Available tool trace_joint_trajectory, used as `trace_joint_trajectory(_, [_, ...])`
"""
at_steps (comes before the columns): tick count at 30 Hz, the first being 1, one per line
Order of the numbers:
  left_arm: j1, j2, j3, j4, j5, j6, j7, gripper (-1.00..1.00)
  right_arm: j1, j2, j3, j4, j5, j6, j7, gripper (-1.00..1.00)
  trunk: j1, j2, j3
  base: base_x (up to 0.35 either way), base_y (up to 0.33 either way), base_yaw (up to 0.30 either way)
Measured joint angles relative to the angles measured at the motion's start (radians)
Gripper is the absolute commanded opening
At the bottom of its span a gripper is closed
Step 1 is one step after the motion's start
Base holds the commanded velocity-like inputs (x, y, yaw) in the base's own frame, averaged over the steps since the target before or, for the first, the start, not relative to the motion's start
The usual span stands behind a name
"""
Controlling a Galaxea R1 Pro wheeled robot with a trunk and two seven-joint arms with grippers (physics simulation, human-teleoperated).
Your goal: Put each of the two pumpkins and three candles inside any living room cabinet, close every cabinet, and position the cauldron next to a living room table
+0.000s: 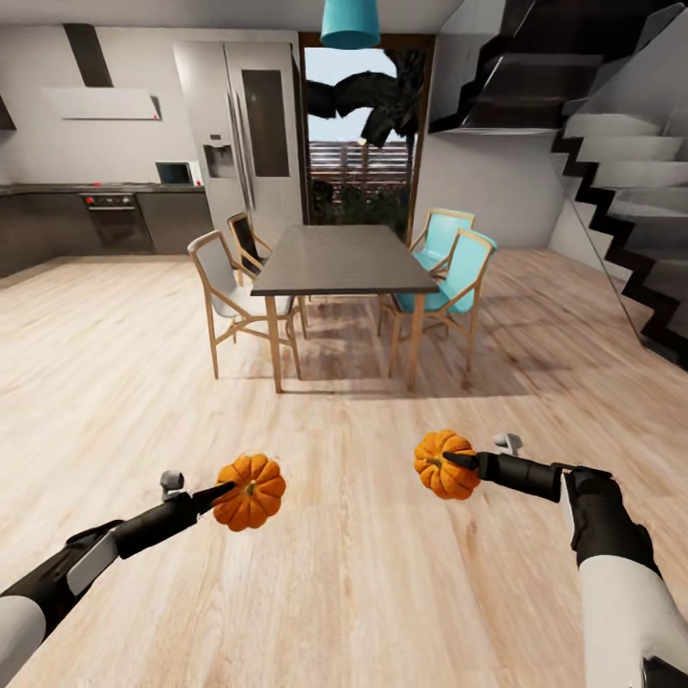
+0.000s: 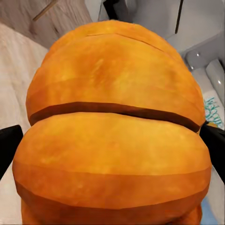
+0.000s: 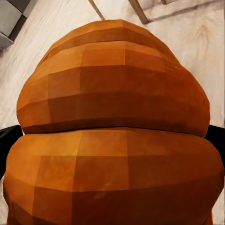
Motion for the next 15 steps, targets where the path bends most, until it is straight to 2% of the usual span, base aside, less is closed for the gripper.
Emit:
trace_joint_trajectory(2, [0.046,0.0,-0.002,0.033,0.002,-0.001,-0.048,-1.0,0.001,-0.007,0.001,0.103,0.004,-0.007,0.002,-1.0,-0.008,0.014,0.005,0.0,0.0,0.277])
trace_joint_trajectory(6, [0.107,0.002,-0.002,0.137,-0.002,-0.022,-0.138,-1.0,0.011,-0.02,0.001,0.225,0.014,-0.037,-0.004,-1.0,-0.023,0.042,0.015,0.0,0.0,0.268])
trace_joint_trajectory(8, [0.117,-0.011,0.002,0.242,0.0,-0.09,-0.165,-1.0,0.02,-0.02,0.003,0.307,0.046,-0.112,-0.007,-1.0,-0.031,0.056,0.019,0.0,0.0,0.251])
trace_joint_trajectory(10, [0.121,-0.026,-0.011,0.311,0.001,-0.162,-0.175,-1.0,0.022,-0.018,0.001,0.342,0.069,-0.161,-0.012,-1.0,-0.038,0.07,0.024,0.0,0.0,0.248])
trace_joint_trajectory(13, [0.124,-0.037,-0.005,0.37,0.001,-0.219,-0.185,-1.0,0.024,-0.014,0.001,0.37,0.095,-0.198,-0.066,-1.0,-0.05,0.091,0.03,0.0,0.0,0.247])
trace_joint_trajectory(15, [0.125,-0.041,-0.007,0.382,0.001,-0.23,-0.191,-1.0,0.028,-0.005,0.005,0.409,0.107,-0.227,-0.118,-1.0,-0.057,0.105,0.035,0.0,0.0,0.246])
